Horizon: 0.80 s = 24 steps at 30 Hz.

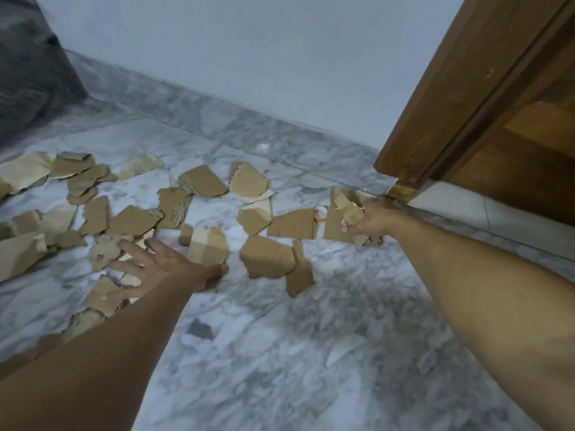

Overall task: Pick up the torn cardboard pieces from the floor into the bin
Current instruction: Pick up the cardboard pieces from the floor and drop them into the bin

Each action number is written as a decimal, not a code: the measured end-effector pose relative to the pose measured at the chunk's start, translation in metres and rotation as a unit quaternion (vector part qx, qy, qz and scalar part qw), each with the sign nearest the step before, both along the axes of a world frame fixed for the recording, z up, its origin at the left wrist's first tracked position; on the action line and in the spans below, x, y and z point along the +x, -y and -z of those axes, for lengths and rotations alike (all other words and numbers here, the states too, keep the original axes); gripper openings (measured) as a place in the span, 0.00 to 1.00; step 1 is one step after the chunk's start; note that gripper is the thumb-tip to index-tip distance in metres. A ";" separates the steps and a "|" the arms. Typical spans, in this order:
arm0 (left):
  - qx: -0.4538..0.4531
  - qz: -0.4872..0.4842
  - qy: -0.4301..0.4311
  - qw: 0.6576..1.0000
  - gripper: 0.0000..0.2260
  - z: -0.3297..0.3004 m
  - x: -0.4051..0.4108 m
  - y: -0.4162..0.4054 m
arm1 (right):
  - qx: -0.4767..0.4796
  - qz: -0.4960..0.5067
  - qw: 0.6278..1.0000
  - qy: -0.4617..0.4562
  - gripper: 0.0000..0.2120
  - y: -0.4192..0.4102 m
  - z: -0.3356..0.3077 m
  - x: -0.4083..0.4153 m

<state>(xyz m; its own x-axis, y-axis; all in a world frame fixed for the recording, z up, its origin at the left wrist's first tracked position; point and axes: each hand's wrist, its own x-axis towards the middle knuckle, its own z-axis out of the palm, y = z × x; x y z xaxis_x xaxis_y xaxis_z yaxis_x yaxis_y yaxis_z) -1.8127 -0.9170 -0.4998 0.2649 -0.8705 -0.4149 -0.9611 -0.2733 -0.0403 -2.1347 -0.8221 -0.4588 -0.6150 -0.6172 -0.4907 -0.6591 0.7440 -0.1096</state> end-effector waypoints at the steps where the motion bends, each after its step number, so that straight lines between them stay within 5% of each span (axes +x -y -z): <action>1: 0.009 -0.005 0.000 1.000 0.70 0.002 0.002 0.002 | -0.001 0.009 1.000 0.007 0.46 0.000 0.002 -0.003; 5: 0.030 -0.025 -0.028 0.999 0.68 0.005 0.006 0.004 | -0.015 0.060 0.997 0.053 0.61 0.000 0.021 -0.006; 12: -0.042 0.007 -0.111 0.993 0.51 -0.004 0.000 -0.007 | -0.052 0.063 0.995 0.052 0.68 -0.001 0.027 0.011; 17: -0.068 0.008 -0.183 0.981 0.47 -0.008 0.002 -0.014 | -0.081 0.072 0.991 0.083 0.43 0.001 0.017 0.024; 21: -0.082 -0.070 -0.291 0.950 0.43 -0.013 0.006 -0.012 | -0.165 0.110 0.969 0.147 0.43 0.012 0.006 0.023; 24: -0.061 -0.087 -0.319 0.942 0.41 -0.017 0.011 -0.007 | -0.240 0.132 0.939 0.206 0.28 0.028 -0.007 0.028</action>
